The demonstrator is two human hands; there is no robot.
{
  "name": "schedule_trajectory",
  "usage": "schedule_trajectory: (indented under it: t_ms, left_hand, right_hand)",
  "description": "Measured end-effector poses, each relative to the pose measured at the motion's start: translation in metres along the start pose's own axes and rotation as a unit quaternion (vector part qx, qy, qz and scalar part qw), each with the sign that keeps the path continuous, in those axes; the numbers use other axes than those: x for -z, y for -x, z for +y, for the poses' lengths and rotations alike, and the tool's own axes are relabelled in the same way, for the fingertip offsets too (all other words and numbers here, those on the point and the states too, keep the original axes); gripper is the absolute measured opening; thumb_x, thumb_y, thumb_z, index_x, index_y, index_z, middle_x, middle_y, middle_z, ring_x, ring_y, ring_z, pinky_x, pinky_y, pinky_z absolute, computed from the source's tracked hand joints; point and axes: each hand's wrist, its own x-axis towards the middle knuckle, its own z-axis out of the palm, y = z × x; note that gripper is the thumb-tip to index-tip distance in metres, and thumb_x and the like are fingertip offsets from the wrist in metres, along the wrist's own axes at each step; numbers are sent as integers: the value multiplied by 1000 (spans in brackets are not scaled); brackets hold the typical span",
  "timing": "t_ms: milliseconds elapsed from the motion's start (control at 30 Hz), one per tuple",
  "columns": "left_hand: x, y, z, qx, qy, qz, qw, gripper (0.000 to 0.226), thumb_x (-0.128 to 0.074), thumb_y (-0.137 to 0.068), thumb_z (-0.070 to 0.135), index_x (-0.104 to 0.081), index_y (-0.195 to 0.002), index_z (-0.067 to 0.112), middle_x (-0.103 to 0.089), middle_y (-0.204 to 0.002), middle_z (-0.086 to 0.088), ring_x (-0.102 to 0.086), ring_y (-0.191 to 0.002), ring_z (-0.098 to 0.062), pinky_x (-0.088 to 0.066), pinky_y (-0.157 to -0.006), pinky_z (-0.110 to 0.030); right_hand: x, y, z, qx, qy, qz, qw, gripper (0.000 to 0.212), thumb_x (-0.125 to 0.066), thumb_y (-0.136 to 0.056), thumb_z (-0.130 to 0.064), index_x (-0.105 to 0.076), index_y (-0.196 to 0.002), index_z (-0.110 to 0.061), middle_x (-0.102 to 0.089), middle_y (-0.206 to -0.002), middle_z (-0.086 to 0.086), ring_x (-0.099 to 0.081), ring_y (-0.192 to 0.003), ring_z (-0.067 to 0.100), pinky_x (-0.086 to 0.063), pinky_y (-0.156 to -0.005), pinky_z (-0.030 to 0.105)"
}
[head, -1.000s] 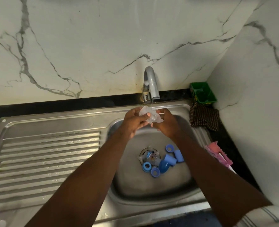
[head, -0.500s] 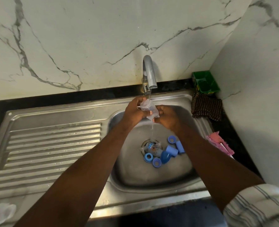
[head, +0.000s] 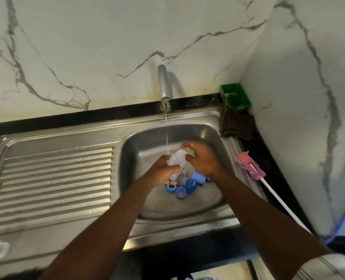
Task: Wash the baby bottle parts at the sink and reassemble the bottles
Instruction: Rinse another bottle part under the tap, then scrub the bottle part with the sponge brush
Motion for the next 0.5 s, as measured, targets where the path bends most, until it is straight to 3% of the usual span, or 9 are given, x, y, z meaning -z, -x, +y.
schedule_trajectory:
  t_ms: [67,133,233,333,500]
  left_hand:
    - [-13,9,-6,-2,67,1,998,11,-55,-99,12,-57,-98,23,-66,-94,-8,-67,-85,-25,-61,-74,-34]
    - [-23,14,-8,1,115,9,993,10,-54,-99,16,-59,-107,18,-68,-101,-13,-67,-83,-24,-61,-75,-38]
    - [-39,18,-10,15,125,3,992,23,-55,-97,24,-58,-120,20,-69,-112,-13,-68,-87,-24,-62,-78,-45]
    - [-46,24,-12,2,136,13,991,19,-53,-99,26,-55,-118,26,-69,-107,-8,-68,-85,-22,-61,-73,-40]
    - [-58,28,-12,-1,133,15,991,20,-51,-99,22,-53,-119,24,-68,-111,-12,-70,-83,-22,-59,-74,-38]
  right_hand:
    - [13,17,12,-14,34,46,998,32,-64,-89,-7,-67,-120,-14,-66,-118,-2,-60,-109,14,-40,-96,20]
    - [34,38,33,-29,83,110,990,29,-59,-88,-15,-69,-116,-14,-69,-113,2,-64,-103,22,-44,-94,29]
    - [69,80,75,-38,252,193,947,24,-52,-86,-25,-69,-100,-16,-69,-94,11,-66,-90,34,-49,-79,39]
    - [94,121,97,-120,315,205,919,11,-65,-84,-17,-66,-94,-11,-66,-90,16,-65,-83,38,-51,-72,41]
    - [101,151,120,-257,314,168,898,18,-62,-90,-22,-63,-106,-13,-61,-107,15,-62,-98,37,-51,-76,38]
